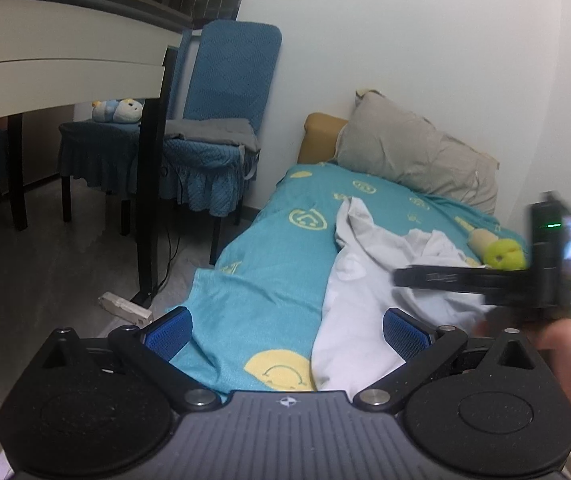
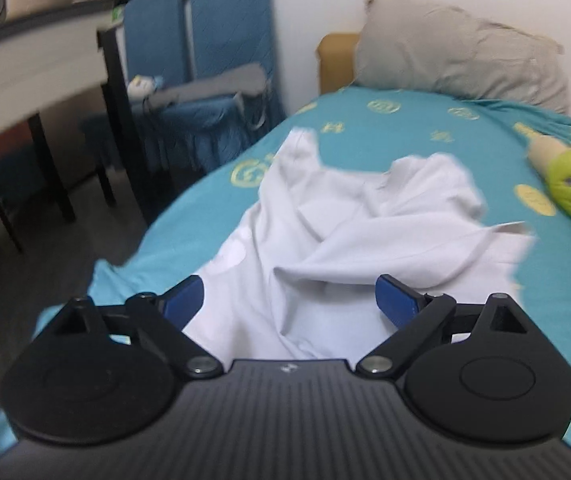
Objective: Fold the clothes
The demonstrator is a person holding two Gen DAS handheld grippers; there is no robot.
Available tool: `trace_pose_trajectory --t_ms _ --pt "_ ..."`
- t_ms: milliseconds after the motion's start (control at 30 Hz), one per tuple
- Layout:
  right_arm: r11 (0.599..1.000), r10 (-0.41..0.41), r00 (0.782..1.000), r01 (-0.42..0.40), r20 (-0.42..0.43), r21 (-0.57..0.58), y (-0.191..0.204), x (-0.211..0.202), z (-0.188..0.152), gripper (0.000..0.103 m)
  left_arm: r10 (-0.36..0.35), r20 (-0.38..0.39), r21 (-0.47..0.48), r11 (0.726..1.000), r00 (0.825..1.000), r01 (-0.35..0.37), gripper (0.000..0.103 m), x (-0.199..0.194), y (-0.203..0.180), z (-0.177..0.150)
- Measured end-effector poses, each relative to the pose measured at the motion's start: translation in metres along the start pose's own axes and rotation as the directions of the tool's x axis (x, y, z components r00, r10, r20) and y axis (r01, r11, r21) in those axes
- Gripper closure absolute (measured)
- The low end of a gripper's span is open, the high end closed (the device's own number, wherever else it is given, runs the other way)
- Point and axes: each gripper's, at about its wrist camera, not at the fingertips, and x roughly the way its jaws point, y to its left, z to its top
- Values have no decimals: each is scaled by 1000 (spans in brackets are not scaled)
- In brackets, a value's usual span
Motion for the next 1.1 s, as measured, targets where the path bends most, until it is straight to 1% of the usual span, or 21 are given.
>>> trace_pose_trajectory --t_ms 100,200,300,367,500,600,667,733,833,867,933,1000,1100 --pt "997 -45 998 43 45 59 -6 -49 4 9 -8 16 26 1000 1000 7 0 -6 -4 0" --pt "993 -93 993 88 66 84 -3 -103 4 9 -17 27 62 998 999 15 0 -13 -10 0" --pt "980 -136 989 124 65 153 5 -160 -2 9 -29 36 110 994 999 25 0 -21 -19 -3" --pt "966 -149 986 130 69 222 7 -191 -14 9 -40 50 154 988 998 32 0 -29 -26 -7" --pt "937 -180 976 134 119 324 7 -234 -42 9 -68 40 233 971 997 57 1 -36 -41 -16" --pt "923 -221 964 158 149 351 -3 -246 -50 9 -116 4 266 957 993 111 3 -33 -54 -19" --pt "919 -254 952 183 170 348 -11 -246 -49 9 -130 -14 308 943 991 128 4 -24 -70 -19" --pt "910 -291 937 209 192 358 -21 -244 -49 9 -141 -38 353 924 989 145 6 -10 -89 -18" --pt "892 -338 917 240 210 383 -40 -238 -52 9 -200 -78 414 885 977 214 13 21 -126 -8" --pt "884 -348 916 249 201 396 -47 -234 -53 9 -211 -75 446 867 975 222 13 33 -140 -7" --pt "873 -347 920 244 185 422 -62 -228 -55 9 -214 -61 522 826 975 214 14 59 -171 -7" --pt "860 -355 917 245 182 447 -73 -222 -57 9 -219 -57 586 782 974 210 17 90 -202 -9" --pt "841 -367 913 245 177 482 -87 -212 -59 9 -228 -69 641 736 971 219 22 140 -238 -7"
